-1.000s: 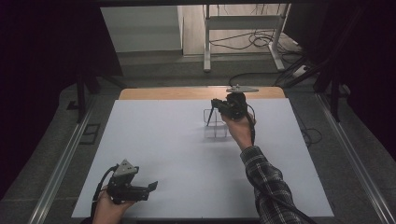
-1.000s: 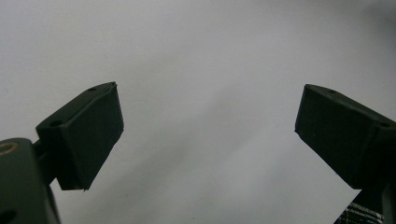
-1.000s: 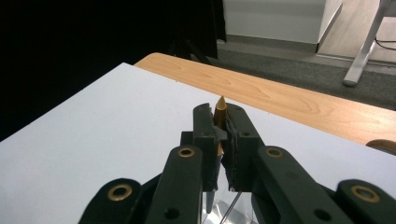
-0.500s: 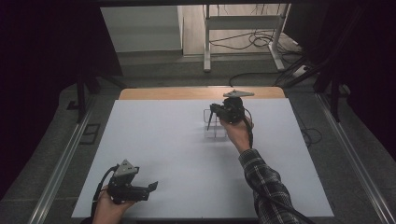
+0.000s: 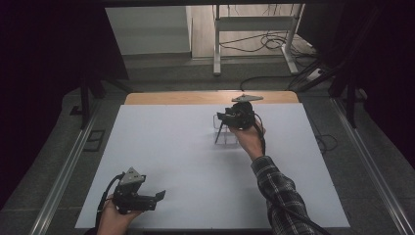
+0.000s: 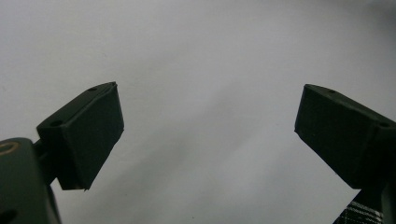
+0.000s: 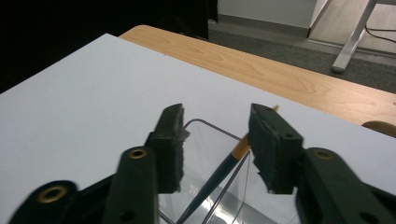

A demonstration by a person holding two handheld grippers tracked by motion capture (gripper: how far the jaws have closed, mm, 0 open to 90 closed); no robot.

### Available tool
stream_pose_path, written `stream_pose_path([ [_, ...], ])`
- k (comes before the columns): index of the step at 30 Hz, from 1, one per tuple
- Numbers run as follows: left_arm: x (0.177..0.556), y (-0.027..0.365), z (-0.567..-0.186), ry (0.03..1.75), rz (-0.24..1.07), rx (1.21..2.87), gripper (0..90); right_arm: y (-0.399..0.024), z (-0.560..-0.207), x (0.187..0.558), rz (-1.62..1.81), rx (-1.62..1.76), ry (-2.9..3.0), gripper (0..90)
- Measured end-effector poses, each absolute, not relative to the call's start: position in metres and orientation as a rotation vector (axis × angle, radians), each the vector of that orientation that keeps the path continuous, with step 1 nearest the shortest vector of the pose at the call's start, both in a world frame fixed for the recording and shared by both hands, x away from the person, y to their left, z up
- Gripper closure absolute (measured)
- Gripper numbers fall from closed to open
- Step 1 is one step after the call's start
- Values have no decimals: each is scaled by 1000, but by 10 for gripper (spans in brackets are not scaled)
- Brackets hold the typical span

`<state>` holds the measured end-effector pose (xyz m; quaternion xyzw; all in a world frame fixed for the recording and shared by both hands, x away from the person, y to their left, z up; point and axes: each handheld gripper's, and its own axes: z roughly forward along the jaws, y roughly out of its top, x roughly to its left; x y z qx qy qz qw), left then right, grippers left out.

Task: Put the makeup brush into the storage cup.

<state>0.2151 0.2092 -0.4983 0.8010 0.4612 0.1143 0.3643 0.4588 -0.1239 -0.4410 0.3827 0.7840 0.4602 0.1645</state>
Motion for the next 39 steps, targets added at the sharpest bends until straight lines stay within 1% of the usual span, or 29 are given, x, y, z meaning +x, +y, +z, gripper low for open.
stream_pose_path([
  [1, 215, 209, -498, 1185, 294, 2061, 84, -123, -441, 460, 1307, 1088, 2240, 461],
  [6, 215, 210, -498, 1185, 293, 2052, 84, -120, -440, 460, 1303, 1067, 2260, 363],
  [10, 215, 210, -498, 1185, 292, 2051, 84, -118, -437, 458, 1294, 1047, 2272, 333],
  [21, 215, 210, -498, 1186, 291, 2048, 84, -116, -432, 456, 1290, 1002, 2287, 287],
  [28, 216, 211, -498, 1185, 286, 2037, 83, -113, -428, 453, 1277, 962, 2317, 236],
  [34, 215, 212, -497, 1176, 276, 2020, 78, -109, -424, 447, 1263, 939, 2322, 160],
  [39, 215, 213, -496, 1173, 267, 2009, 77, -107, -425, 445, 1220, 931, 2328, 136],
])
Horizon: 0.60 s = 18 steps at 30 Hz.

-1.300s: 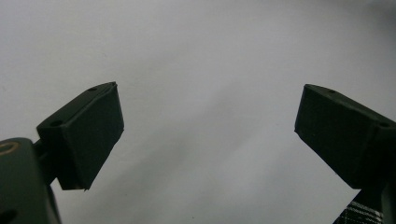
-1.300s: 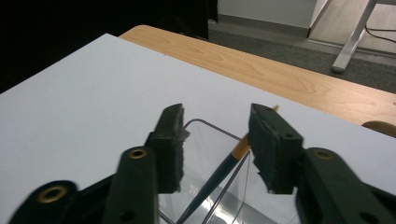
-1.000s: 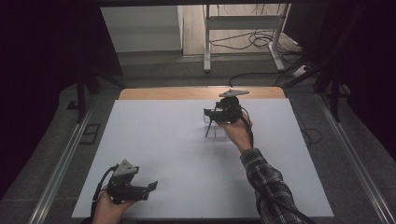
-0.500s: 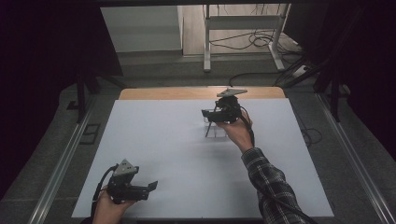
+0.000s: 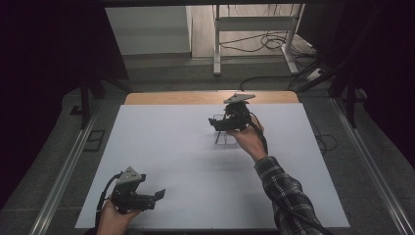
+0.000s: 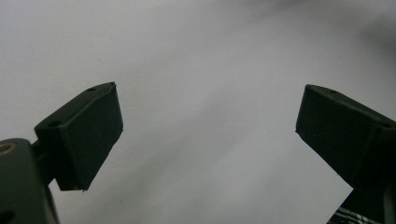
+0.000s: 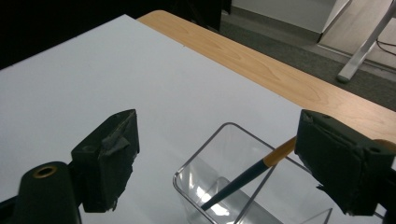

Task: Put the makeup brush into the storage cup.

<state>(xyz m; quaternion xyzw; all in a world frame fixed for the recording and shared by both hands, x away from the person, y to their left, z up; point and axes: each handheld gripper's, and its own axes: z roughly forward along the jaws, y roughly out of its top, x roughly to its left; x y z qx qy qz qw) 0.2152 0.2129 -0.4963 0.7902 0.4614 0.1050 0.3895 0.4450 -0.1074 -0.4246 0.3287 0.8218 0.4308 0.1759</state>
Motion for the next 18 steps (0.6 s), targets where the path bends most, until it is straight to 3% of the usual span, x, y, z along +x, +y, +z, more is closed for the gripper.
stream_pose_path([
  [18, 214, 215, -495, 1164, 271, 1986, 70, -124, -419, 428, 1199, 901, 2339, 89],
])
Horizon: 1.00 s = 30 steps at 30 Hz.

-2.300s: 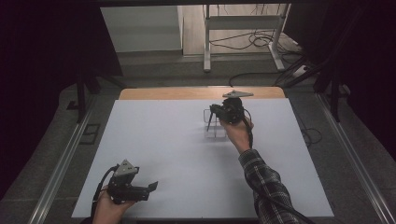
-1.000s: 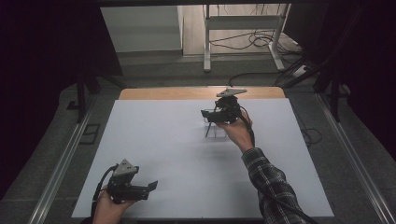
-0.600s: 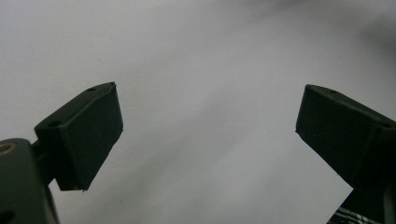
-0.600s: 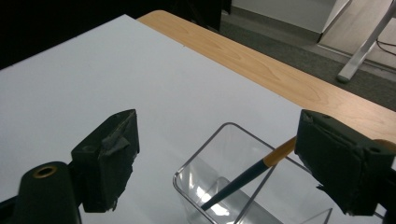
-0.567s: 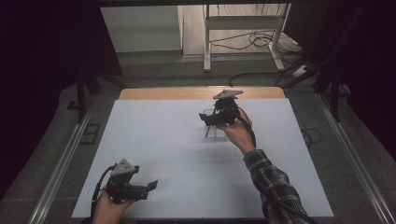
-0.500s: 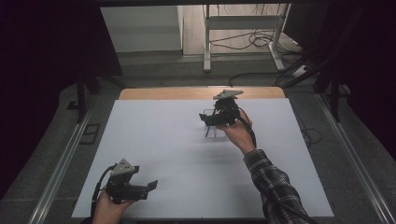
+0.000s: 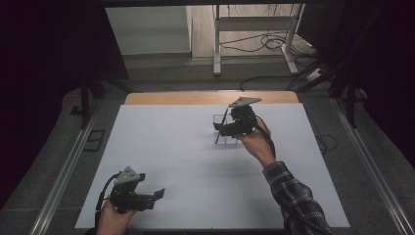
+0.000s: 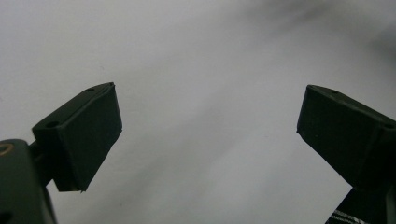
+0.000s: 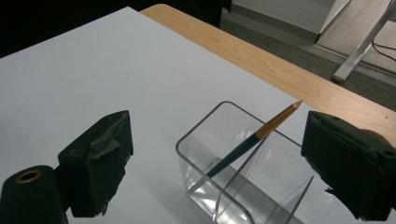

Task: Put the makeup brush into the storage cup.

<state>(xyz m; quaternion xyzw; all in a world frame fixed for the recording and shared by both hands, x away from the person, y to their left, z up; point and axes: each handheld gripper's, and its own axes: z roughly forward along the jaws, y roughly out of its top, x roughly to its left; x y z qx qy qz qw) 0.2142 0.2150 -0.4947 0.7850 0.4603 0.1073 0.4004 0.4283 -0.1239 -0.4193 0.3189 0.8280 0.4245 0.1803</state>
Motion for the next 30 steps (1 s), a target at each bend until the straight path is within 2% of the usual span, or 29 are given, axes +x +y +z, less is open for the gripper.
stream_pose_path([
  [30, 214, 215, -495, 1167, 272, 1989, 68, -146, -437, 395, 1146, 843, 2415, 30],
])
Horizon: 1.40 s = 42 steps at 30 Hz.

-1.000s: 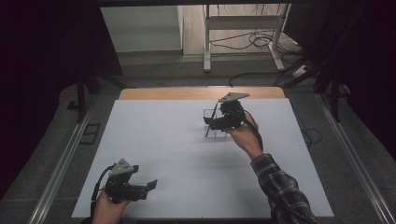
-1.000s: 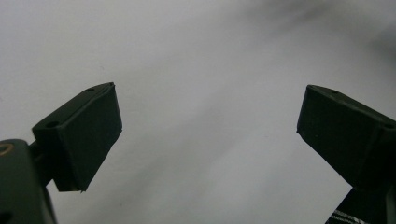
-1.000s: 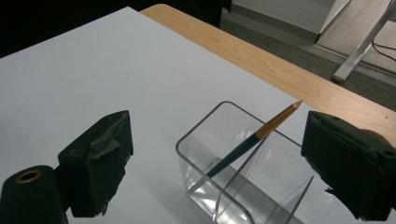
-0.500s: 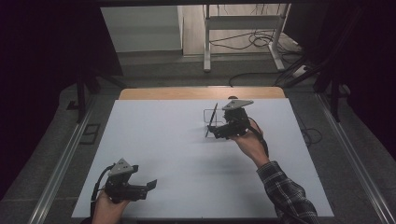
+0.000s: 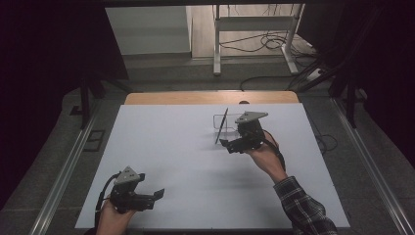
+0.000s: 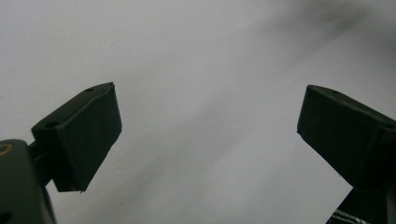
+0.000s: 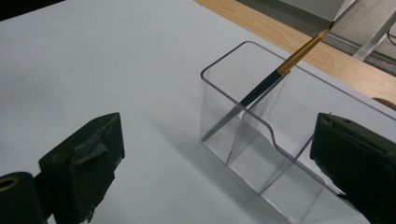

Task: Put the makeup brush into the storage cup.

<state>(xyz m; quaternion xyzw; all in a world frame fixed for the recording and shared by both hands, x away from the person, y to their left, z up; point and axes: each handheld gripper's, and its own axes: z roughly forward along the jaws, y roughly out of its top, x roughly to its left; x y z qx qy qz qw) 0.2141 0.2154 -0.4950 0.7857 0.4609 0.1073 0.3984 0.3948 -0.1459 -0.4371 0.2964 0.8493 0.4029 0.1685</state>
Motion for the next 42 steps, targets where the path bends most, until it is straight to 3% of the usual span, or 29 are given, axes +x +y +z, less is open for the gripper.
stream_pose_path([
  [26, 213, 217, -494, 1153, 275, 1990, 68, -148, -444, 356, 1125, 774, 2478, 22],
  [42, 214, 217, -494, 1152, 269, 1992, 67, -172, -444, 331, 1116, 783, 2472, 21],
])
